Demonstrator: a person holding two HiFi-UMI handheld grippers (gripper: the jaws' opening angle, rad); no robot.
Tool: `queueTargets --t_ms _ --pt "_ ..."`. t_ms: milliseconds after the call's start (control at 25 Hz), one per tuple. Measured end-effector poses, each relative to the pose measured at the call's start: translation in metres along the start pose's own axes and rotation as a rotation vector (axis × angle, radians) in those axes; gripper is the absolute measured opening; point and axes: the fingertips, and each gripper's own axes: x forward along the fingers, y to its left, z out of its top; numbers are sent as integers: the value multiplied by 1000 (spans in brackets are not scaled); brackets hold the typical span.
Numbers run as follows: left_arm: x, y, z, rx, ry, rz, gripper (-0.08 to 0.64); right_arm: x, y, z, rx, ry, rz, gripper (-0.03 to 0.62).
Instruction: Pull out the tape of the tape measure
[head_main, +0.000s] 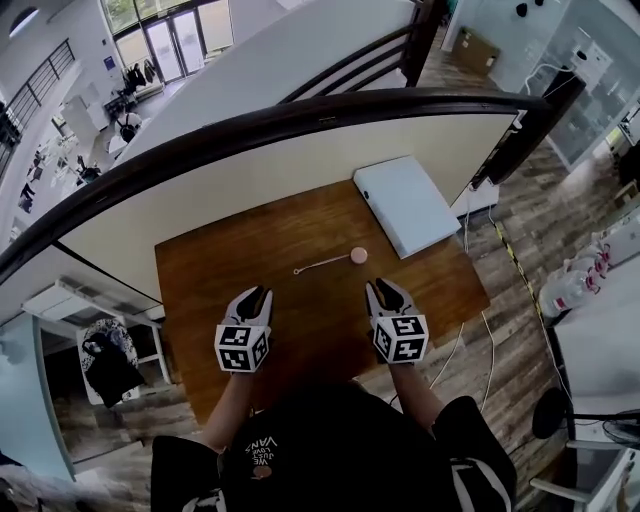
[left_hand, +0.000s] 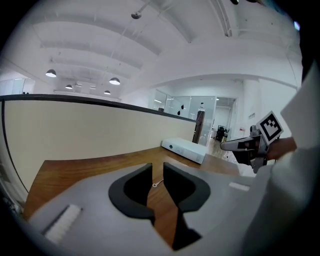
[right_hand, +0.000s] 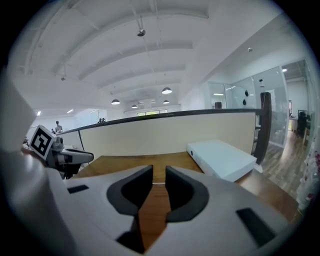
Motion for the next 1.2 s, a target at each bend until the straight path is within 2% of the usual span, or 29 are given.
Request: queueTargets --t_ms 240,560,920,1200 --pt "-19 -11 8 14 -34 -97 46 -19 18 -3 26 -28 -45 67" --pt "-40 -33 13 56 -69 -221 12 -43 51 -8 46 -63 -40 29" --pt "-64 -48 2 83 -57 -318 11 -69 77 -18 77 -102 -68 14" --pt "-78 -58 -12 86 -50 -368 11 -86 96 -39 72 -68 -78 14"
